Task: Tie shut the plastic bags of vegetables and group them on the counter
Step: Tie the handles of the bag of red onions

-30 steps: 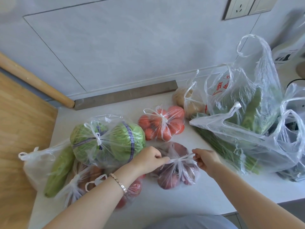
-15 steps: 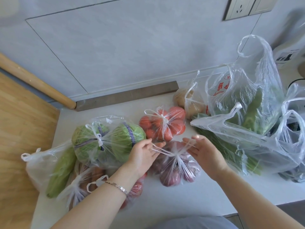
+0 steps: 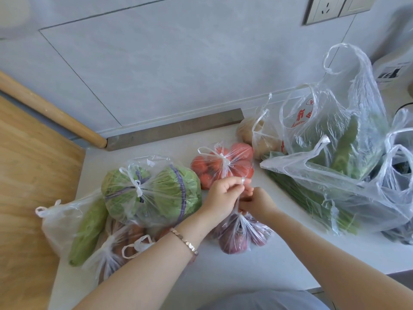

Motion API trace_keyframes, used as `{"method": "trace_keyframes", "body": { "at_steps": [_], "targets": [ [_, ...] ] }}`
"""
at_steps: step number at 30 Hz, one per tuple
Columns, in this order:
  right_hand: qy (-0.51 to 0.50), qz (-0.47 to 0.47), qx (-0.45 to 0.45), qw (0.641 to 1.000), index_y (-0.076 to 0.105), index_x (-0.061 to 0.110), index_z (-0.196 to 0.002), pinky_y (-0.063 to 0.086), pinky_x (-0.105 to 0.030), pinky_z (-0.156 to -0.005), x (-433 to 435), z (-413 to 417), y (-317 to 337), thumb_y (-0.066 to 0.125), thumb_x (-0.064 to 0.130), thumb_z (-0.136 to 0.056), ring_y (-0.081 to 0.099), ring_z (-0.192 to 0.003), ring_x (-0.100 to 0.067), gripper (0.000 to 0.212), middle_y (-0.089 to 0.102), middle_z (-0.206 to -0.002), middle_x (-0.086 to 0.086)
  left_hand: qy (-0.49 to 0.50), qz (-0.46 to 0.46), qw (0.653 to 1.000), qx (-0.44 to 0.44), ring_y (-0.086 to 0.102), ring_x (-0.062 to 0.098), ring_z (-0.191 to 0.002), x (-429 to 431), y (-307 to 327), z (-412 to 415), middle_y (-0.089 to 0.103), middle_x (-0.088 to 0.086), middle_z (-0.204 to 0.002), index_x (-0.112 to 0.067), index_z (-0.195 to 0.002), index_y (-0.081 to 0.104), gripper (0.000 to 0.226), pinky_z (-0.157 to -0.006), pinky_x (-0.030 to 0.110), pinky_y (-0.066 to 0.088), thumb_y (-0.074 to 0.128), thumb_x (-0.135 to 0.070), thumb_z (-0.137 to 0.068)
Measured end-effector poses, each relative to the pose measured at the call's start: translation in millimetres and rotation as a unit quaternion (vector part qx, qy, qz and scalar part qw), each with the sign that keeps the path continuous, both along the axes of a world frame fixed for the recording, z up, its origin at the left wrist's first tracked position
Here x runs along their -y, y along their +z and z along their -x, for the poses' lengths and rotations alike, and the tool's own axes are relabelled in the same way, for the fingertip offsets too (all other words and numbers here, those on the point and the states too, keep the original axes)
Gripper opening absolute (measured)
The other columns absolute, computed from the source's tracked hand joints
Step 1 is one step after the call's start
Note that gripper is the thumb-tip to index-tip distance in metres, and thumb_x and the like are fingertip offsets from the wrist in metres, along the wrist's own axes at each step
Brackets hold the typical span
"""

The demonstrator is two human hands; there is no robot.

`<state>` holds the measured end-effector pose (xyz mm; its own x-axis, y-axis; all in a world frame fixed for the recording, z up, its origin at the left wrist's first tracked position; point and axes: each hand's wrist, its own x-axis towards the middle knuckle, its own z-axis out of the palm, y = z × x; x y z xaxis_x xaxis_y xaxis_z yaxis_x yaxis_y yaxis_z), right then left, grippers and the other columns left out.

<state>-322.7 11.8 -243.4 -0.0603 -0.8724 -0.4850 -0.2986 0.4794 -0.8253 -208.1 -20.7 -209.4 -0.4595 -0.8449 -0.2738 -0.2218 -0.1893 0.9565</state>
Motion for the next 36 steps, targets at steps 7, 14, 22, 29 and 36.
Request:
{"method": "trace_keyframes", "body": {
  "at_steps": [7,14,22,29,36],
  "targets": [
    [-0.005,-0.026,0.107,0.994,0.069,0.003,-0.075,0.034,-0.01,-0.045,-10,6,0,0.056,0.007,-0.087,0.048,-0.051,-0.004,0.018,0.058,-0.066,-0.007,-0.072,0.017,0.99,0.122,0.061,0.013,-0.102,17,-10,6,0.067,0.008,-0.115,-0.009,-0.127,0.053,0.038,-0.087,0.014,0.044,0.057,-0.013,-0.09],
    [-0.107,-0.018,0.158,0.982,0.074,0.023,-0.064,0.036,-0.032,-0.063,-18,5,-11,0.059,0.017,-0.088,0.042,-0.069,-0.024,0.029,0.064,-0.053,0.005,-0.076,0.092,0.972,0.204,0.06,-0.004,-0.069,12,-20,-28,0.073,0.005,-0.092,-0.008,-0.1,0.072,0.024,-0.067,0.002,0.045,0.072,-0.013,-0.077],
    [-0.164,-0.042,0.206,0.964,0.071,0.01,-0.073,0.042,-0.018,-0.049,-17,3,-14,0.059,0.011,-0.087,0.049,-0.049,-0.013,0.019,0.067,-0.055,0.0,-0.035,0.084,0.97,0.225,0.059,0.0,-0.061,6,-26,-53,0.07,-0.002,-0.078,-0.011,-0.094,0.072,0.019,-0.065,0.01,0.046,0.073,-0.008,-0.075],
    [-0.189,-0.017,0.193,0.963,0.068,0.004,-0.077,0.054,-0.013,-0.054,-16,-2,-16,0.058,0.002,-0.086,0.064,-0.048,-0.006,0.014,0.066,-0.049,0.002,-0.212,0.311,0.815,0.44,0.05,0.026,-0.109,1,-20,-32,0.059,0.001,-0.122,-0.016,-0.124,0.055,0.041,-0.09,0.036,0.044,0.057,-0.028,-0.085],
    [-0.18,0.032,0.14,0.973,0.068,0.014,-0.061,0.052,-0.011,-0.055,-24,2,-9,0.062,0.0,-0.083,0.064,-0.051,-0.006,0.027,0.066,-0.05,0.006,-0.197,0.143,0.924,0.295,0.059,0.02,-0.071,7,-24,-9,0.066,0.013,-0.077,-0.001,-0.088,0.069,0.019,-0.065,0.027,0.042,0.06,-0.019,-0.087]
  ]
}}
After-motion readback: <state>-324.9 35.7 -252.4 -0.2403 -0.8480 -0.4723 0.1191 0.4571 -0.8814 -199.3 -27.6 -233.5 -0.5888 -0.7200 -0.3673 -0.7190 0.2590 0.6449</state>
